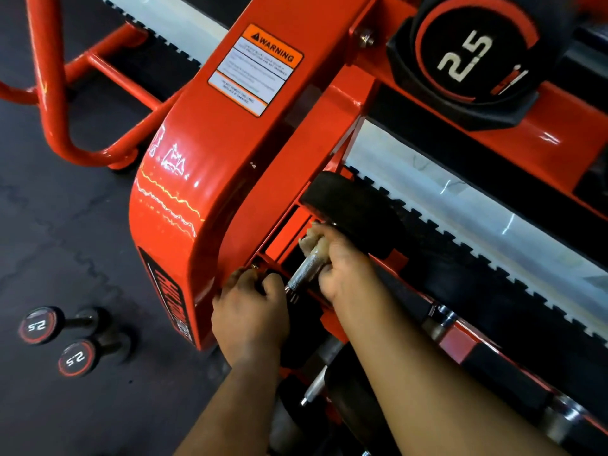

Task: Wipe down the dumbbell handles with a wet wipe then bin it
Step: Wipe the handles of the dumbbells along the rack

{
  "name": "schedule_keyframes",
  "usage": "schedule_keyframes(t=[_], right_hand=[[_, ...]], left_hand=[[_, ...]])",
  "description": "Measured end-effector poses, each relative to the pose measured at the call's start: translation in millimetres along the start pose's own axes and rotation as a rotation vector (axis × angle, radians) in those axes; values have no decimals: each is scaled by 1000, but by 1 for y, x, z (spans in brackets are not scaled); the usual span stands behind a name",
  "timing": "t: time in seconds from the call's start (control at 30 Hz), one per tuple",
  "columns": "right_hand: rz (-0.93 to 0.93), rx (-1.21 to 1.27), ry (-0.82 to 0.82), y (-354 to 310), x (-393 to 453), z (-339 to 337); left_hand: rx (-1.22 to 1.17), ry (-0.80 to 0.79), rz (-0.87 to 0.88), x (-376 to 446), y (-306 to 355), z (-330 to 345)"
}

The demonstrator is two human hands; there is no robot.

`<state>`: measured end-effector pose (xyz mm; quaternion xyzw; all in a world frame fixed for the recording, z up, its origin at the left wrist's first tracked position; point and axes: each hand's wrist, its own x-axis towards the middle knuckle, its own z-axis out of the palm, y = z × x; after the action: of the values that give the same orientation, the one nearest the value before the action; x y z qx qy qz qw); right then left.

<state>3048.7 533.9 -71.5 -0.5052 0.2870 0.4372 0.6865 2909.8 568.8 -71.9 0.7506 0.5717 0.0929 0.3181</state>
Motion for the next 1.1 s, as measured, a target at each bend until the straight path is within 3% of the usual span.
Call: schedule_keyframes(t=[0.1, 0.3, 0.5, 0.7, 0.87, 1.1], right_hand=[[-18, 36, -120, 2, 5, -9], [-85, 29, -15, 20, -7, -20], [-35, 15, -155, 7, 4, -10], [-160, 16, -166, 29, -14, -35], [-5, -39, -186, 13, 2, -17], [-50, -45, -168, 32, -16, -30]], left_hand=[[-3, 5, 1, -1, 1, 0], [-9, 1, -1, 0, 0, 1], [-30, 24, -3, -2, 1, -1], [-15, 21, -24, 0, 1, 0], [-18, 22, -28, -1, 1, 0], [-52, 18, -50, -4, 6, -3]])
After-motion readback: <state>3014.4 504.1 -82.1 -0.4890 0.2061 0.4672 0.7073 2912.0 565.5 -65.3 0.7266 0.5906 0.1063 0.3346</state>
